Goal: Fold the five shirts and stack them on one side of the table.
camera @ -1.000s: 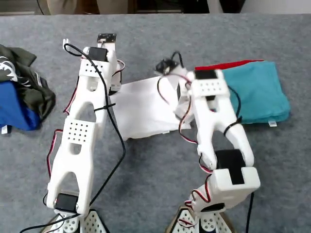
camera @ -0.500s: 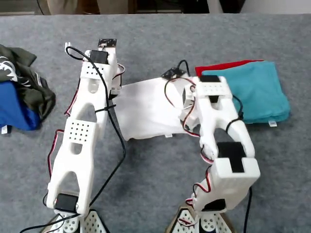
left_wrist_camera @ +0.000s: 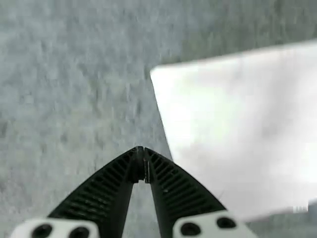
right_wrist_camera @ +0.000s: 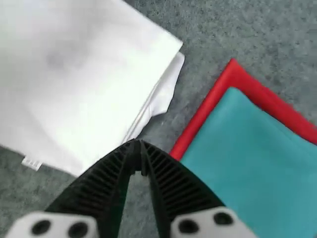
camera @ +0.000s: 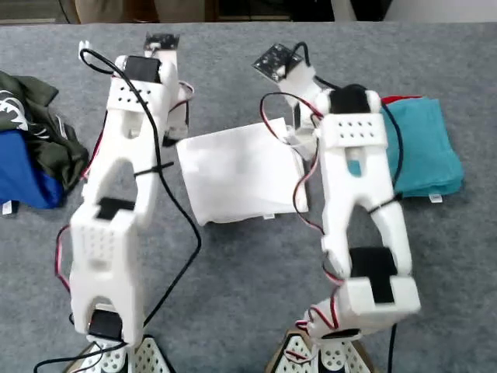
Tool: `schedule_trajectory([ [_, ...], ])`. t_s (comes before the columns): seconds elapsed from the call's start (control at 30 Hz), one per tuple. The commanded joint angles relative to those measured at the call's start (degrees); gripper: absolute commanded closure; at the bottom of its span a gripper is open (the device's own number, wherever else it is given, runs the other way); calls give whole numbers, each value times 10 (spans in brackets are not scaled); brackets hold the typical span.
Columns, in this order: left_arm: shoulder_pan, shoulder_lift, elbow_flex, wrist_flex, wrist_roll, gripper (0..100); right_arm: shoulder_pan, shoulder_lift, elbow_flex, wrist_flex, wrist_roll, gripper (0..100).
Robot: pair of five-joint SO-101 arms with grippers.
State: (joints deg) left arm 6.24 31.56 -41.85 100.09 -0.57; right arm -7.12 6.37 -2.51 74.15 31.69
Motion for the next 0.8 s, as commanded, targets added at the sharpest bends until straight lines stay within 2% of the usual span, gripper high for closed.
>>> schedule_trajectory([
  [0.0,23,-170,227,-55,-2,982,-9,66,-71,-20,-5,996],
  [0.13,47,-282,463,-207,-3,981,-10,174,-156,-18,-5,996],
  [0.23,68,-284,586,-309,-3,981,-6,240,-210,-18,-5,996],
  [0.33,82,-258,629,-335,1,981,3,293,-251,-8,-5,996],
  [0.6,83,-174,629,-341,-2,981,47,407,-339,4,-5,996],
  [0.77,86,-191,632,-347,-3,981,39,411,-415,94,-5,996],
])
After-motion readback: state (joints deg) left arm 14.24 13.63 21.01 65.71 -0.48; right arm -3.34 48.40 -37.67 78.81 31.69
